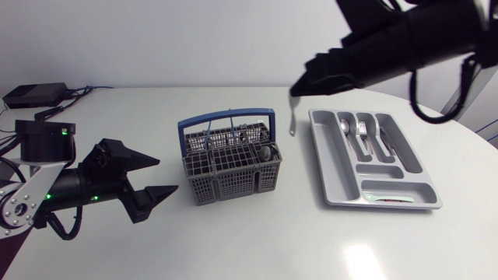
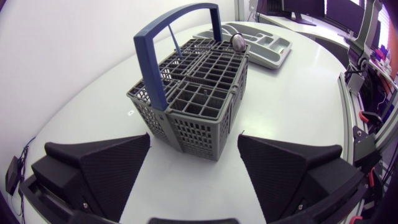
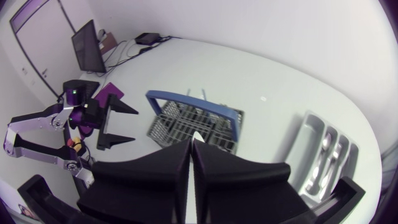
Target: Unload the cutlery basket into the drawer organizer.
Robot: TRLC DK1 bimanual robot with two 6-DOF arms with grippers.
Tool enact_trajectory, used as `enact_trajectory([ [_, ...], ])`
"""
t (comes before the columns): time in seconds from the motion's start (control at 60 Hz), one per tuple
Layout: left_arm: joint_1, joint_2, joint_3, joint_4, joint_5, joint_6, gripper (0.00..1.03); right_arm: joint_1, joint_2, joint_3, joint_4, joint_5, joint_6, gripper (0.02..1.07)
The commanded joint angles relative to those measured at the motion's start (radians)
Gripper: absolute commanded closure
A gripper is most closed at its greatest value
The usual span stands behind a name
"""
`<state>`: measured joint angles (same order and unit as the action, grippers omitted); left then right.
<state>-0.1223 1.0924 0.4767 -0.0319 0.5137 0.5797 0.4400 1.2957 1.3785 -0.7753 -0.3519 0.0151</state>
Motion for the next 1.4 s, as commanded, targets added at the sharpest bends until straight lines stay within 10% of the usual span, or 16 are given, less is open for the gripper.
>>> enact_trajectory([
  [0.0,-0.025,-0.019,0.016,-0.014,-0.015,-0.009,0.06,-0.101,-0.070,-0.065,-0.048,0.004,-0.020,1.01],
  [0.45,-0.083,-0.055,0.037,-0.053,-0.053,-0.030,0.06,-0.672,-0.207,-0.489,0.002,0.134,-0.276,1.01],
  [1.383,-0.077,-0.100,0.046,-0.091,-0.055,-0.032,0.06,-0.469,0.111,-0.736,0.501,0.505,-0.201,0.95],
])
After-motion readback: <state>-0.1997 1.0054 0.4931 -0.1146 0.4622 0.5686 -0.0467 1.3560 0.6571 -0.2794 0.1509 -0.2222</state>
